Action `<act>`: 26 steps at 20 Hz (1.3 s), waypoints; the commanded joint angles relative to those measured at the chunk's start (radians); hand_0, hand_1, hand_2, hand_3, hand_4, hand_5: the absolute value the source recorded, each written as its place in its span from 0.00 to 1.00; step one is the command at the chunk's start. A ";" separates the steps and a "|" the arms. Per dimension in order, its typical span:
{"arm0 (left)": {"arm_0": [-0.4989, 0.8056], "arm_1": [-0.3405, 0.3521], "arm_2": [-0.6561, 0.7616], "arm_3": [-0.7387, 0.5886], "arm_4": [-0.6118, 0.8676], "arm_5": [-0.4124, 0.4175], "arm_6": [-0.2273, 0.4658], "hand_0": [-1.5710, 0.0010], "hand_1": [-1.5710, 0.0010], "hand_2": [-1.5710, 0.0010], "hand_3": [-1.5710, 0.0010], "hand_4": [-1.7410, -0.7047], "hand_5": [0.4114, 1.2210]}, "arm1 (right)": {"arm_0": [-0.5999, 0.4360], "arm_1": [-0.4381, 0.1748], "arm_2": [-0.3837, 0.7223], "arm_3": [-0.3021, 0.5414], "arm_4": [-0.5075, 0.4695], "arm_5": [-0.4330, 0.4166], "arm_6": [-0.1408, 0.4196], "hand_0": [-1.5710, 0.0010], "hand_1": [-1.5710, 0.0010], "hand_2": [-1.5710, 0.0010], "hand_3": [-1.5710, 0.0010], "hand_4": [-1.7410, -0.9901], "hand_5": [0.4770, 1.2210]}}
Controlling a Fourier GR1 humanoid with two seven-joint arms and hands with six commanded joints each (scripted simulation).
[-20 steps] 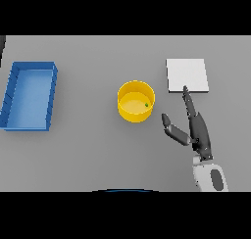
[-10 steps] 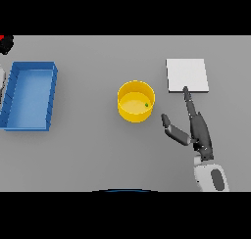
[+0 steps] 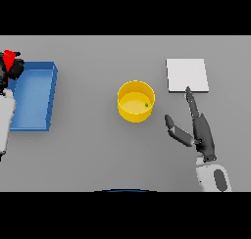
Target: Pick up the red beaker and tilt it to pour out 1 green nut into yellow bowl. Pick up the yellow bowl and place it on the metallic measuring scale.
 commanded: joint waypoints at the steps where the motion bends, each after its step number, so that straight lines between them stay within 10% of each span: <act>1: 0.020 0.002 0.000 -0.031 0.002 0.002 0.012 0.00 0.00 0.00 0.02 0.00 0.88 | 0.009 -0.011 -0.003 -0.016 -0.002 0.005 0.000 1.00 1.00 1.00 1.00 0.97 0.23; 4: 0.071 -0.001 -0.031 -0.085 -0.025 -0.004 0.030 0.00 0.00 0.00 0.01 0.03 0.72 | 0.000 0.000 0.003 -0.007 0.010 -0.005 0.028 1.00 1.00 1.00 1.00 0.96 0.22; 8: 0.127 0.016 -0.047 -0.137 -0.038 -0.028 0.033 0.00 0.02 0.04 0.06 0.45 0.49 | 0.010 0.002 0.005 -0.014 0.015 -0.011 0.018 1.00 1.00 1.00 1.00 0.97 0.21; 12: 0.139 0.019 -0.057 -0.162 -0.027 -0.062 0.051 0.39 0.49 0.48 0.51 0.76 0.35 | 0.013 0.007 0.009 -0.016 0.015 -0.011 0.022 1.00 1.00 1.00 1.00 0.98 0.21; 17: 0.131 0.039 -0.093 -0.114 -0.048 -0.120 0.017 0.80 0.83 0.83 0.84 0.89 0.30 | 0.011 0.004 0.007 -0.012 0.009 -0.005 0.008 1.00 1.00 1.00 1.00 0.97 0.22; 21: 0.128 0.037 -0.086 -0.089 -0.037 -0.119 -0.038 0.92 0.93 0.93 0.93 0.92 0.29 | 0.005 -0.003 0.015 -0.018 0.029 -0.007 0.039 1.00 1.00 1.00 1.00 0.96 0.22; 26: 0.121 0.022 -0.098 -0.103 -0.050 -0.094 -0.060 0.97 0.98 0.98 0.98 0.96 0.31 | -0.127 -0.156 0.073 0.021 0.127 0.125 0.087 1.00 1.00 1.00 1.00 0.93 0.27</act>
